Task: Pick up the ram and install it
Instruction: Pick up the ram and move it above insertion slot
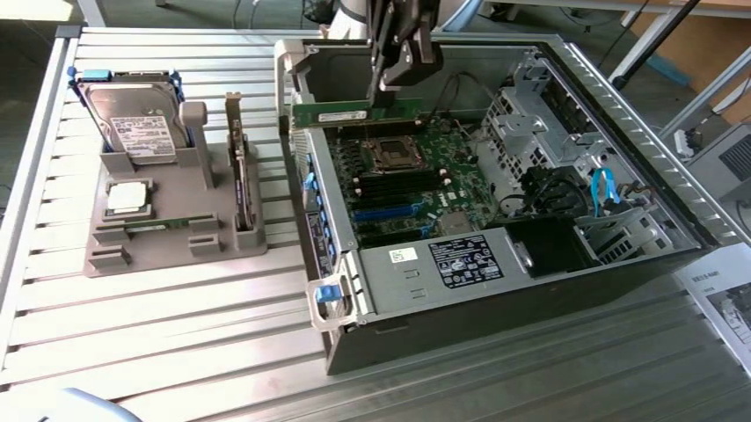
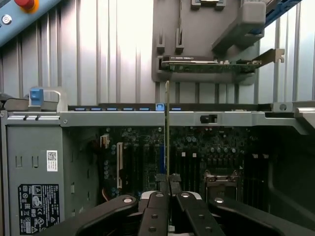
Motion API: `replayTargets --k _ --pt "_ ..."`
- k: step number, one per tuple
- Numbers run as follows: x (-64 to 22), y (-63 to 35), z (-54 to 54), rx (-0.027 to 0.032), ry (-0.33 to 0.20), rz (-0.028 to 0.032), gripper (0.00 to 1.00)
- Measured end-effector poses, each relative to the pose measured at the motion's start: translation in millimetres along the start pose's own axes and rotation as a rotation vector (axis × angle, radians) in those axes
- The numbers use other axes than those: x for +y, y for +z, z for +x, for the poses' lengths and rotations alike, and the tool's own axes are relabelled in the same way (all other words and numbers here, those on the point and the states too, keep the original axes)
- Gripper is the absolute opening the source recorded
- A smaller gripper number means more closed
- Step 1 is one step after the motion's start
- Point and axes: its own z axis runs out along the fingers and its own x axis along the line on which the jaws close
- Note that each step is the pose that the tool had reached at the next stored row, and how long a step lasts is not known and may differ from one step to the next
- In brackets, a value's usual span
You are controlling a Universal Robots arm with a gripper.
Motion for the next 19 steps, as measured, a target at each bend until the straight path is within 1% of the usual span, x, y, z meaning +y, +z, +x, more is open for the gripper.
replayTargets --k 9,16,19 --pt "-32.2 -0.4 0.3 0.0001 -0.003 0.0 0.12" --pt "-55.3 -0.6 0.5 0.0001 -0.004 0.0 0.12" --pt "-64.0 -0.7 0.5 0.0001 -0.005 0.0 0.12"
